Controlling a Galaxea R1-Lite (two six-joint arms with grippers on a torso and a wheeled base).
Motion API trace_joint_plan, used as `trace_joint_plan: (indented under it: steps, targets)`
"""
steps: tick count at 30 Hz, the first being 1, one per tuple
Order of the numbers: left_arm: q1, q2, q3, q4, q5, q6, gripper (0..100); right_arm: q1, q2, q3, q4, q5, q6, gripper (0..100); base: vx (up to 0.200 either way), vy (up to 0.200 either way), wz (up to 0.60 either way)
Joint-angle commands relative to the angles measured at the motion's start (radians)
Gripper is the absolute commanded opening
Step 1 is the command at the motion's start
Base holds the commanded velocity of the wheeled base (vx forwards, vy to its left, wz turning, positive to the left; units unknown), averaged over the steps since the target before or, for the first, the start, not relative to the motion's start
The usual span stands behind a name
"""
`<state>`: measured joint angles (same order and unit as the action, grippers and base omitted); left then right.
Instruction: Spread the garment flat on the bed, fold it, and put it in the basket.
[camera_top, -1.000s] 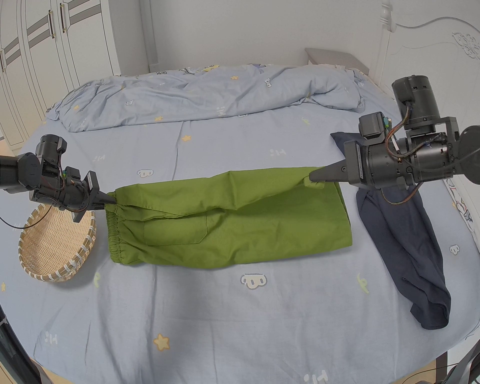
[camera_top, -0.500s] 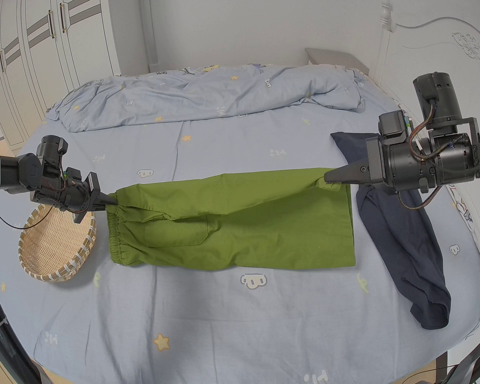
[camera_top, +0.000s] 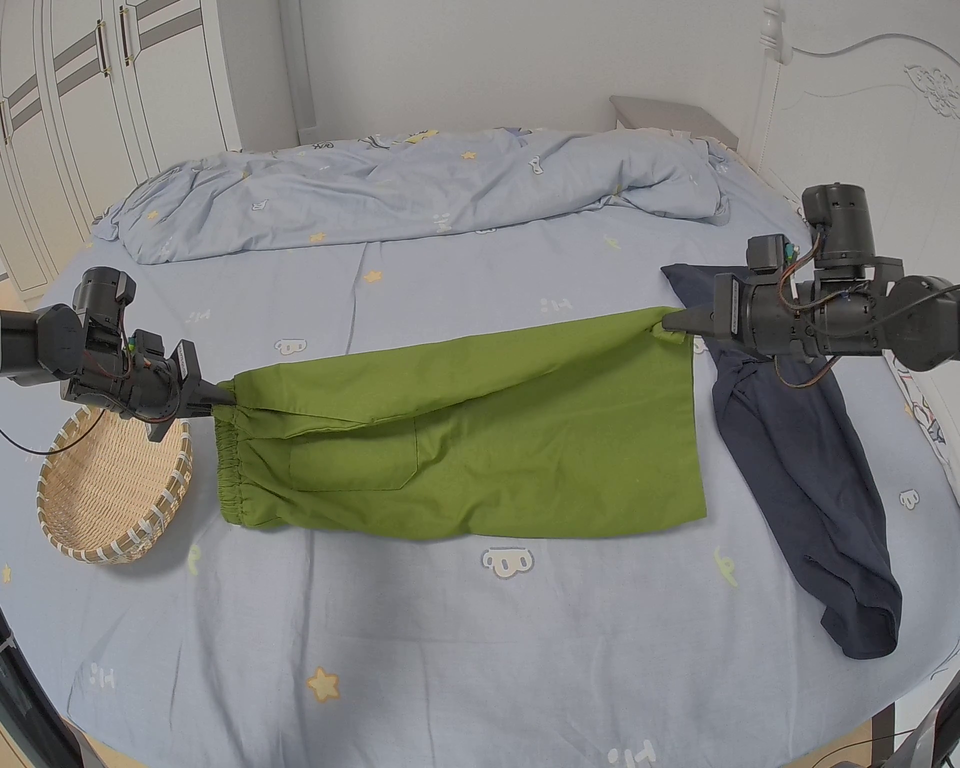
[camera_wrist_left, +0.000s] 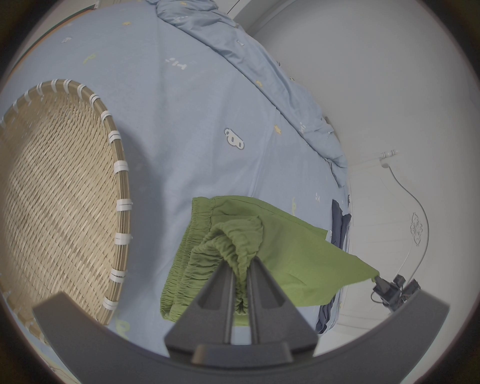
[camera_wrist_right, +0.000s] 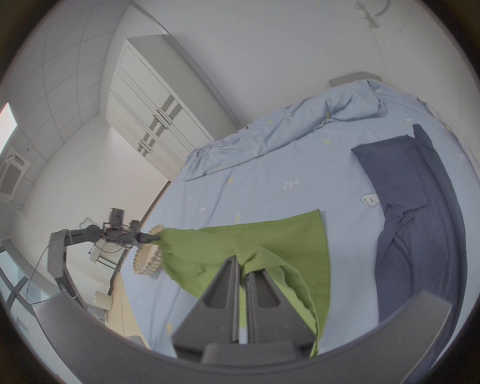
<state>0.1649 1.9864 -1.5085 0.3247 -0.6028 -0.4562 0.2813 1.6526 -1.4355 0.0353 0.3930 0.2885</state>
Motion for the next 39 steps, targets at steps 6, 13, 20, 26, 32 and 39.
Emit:
trace_joint_plan:
  steps: [6, 13, 20, 26, 32, 39]
  targets:
    - [-0.021, 0.02, -0.021, -0.004, -0.006, 0.03, 0, -0.08, 0.197, -0.052, -0.068, 0.0, -0.04, 0, 0.0, 0.0, 0.0]
    - [-0.021, 0.022, -0.035, -0.004, -0.008, 0.03, 0, -0.08, 0.231, -0.08, -0.089, -0.005, -0.043, 0, 0.0, 0.0, 0.0]
    - [-0.018, 0.045, -0.039, -0.006, -0.006, 0.031, 0, -0.071, 0.274, -0.103, -0.106, -0.008, -0.045, 0, 0.0, 0.0, 0.0]
    - [-0.019, 0.068, -0.056, -0.009, -0.005, 0.042, 0, -0.073, 0.299, -0.103, -0.107, -0.011, -0.074, 0, 0.0, 0.0, 0.0]
    - [-0.013, 0.086, -0.061, -0.009, -0.005, 0.042, 0, -0.071, 0.32, -0.102, -0.146, -0.008, -0.075, 0, 0.0, 0.0, 0.0]
    - [-0.013, 0.118, -0.068, -0.009, -0.003, 0.044, 0, -0.071, 0.331, -0.1, -0.146, -0.009, -0.074, 0, 0.0, 0.0, 0.0]
